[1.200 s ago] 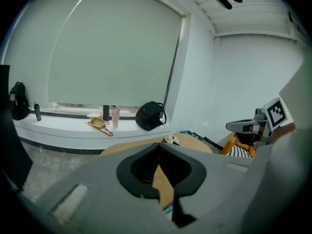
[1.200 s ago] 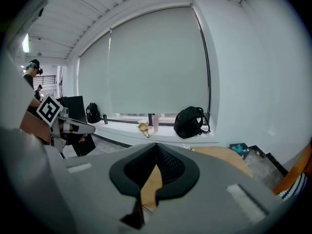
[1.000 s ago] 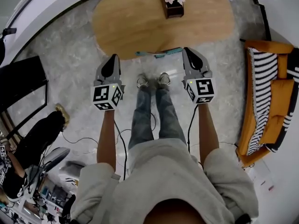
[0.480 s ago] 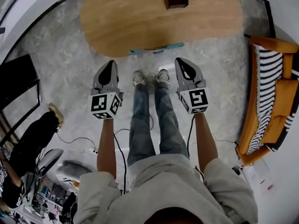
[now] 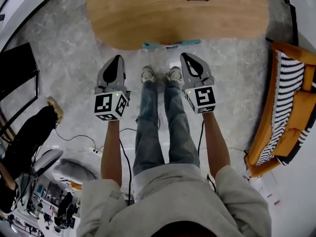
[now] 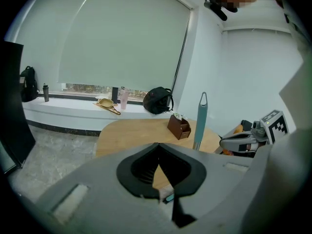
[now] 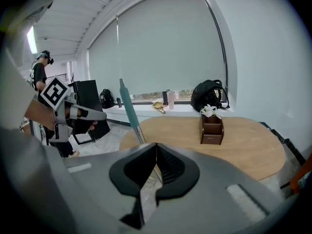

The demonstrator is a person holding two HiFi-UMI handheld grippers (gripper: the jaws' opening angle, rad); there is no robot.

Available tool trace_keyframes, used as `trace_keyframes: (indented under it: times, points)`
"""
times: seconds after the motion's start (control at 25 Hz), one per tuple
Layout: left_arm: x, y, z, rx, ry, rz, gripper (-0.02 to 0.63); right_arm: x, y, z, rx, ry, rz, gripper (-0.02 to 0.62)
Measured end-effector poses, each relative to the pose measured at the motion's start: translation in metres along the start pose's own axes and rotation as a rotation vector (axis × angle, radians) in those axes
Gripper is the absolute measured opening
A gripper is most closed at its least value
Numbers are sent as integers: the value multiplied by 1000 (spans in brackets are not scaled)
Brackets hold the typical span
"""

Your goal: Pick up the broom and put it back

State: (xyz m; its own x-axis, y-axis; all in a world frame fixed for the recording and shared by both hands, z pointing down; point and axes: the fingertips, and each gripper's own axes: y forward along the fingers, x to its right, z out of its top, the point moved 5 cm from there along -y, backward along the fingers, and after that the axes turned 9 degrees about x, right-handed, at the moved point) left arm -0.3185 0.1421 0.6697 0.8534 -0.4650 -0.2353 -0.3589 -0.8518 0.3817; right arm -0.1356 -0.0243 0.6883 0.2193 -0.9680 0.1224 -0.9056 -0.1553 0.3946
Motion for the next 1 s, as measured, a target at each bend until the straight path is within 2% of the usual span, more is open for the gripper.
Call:
trace_keyframes:
  times: [0.04,0.08,0.16,0.36,0.56,0.72,0.88,1.0]
  points:
    - [-2,-2,-2,0,-2,7,2,-5,4,-2,-1,0,22,20]
    - [-4,-5,-4,-1,-4,14,2,-9,8,-4,-5,-1,45,76]
    - [-8,-9,-7,-1,-10,28,2,-18,17,-8,-20,-12,77,114]
    - [-20,-22,-10,3,-26,60,2,-35,43,-9,-27,-55,108,163]
    - [-31,-32,-11,7,-34,85,2,-43,61,-13,-33,-127,110,164]
    - [-38,-34,-13,12,-38,100,2,-45,73,-15,-40,-142,115,156]
    - [-44,-36,-11,17,-38,107,2,-48,81,-15,-42,-154,104,104]
    - [-43,-36,-10,19,-37,105,2,-47,78,-13,-42,-163,99,98]
